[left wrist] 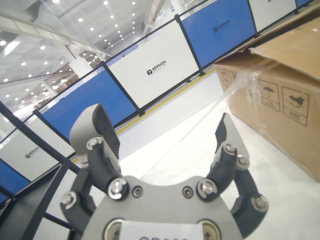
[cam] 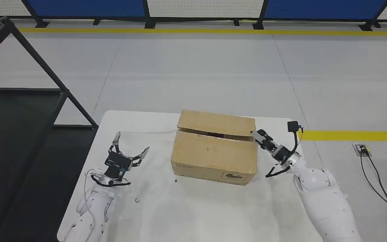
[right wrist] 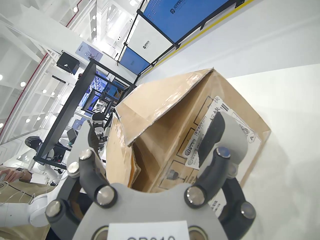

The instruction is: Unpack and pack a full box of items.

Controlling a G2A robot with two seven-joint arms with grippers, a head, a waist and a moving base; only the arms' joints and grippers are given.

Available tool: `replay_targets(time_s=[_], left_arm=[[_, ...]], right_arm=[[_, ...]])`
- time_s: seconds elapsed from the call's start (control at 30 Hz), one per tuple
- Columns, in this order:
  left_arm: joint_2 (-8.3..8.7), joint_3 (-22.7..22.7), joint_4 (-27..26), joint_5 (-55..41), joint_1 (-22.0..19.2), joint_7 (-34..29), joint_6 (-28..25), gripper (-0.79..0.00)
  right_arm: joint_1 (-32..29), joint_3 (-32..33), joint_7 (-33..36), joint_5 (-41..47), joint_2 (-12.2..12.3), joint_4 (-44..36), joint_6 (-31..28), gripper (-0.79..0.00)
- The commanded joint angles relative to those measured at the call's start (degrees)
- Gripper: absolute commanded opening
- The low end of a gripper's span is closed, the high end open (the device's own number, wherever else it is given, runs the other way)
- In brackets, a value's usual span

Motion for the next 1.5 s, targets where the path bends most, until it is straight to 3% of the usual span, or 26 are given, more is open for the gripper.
replay_targets(time_s=[0.0, 0.7, 0.97, 1.47], left_arm=[[0.03, 0.6, 0.3, 1.0, -0.1, 0.3, -0.4, 0.000], [0.22, 3.9, 1.7, 4.8, -0.4, 2.6, -2.2, 0.000], [-0.08, 2.7, 2.7, 0.7, -0.6, -1.0, 1.9, 0.000], [0.21, 0.6, 3.3, -1.6, 0.4, -1.8, 2.5, 0.000]], right_arm=[[0.0, -0.4, -0.1, 0.1, 0.0, -0.1, -0.2, 0.000], [-1.3, -4.3, -0.7, -1.1, -0.2, -4.1, -0.4, 0.000], [-1.5, -5.7, -1.2, -1.5, -0.3, -5.2, -0.3, 0.000], [-0.9, -7.8, -2.1, -2.0, -0.5, -5.9, -0.5, 0.000]])
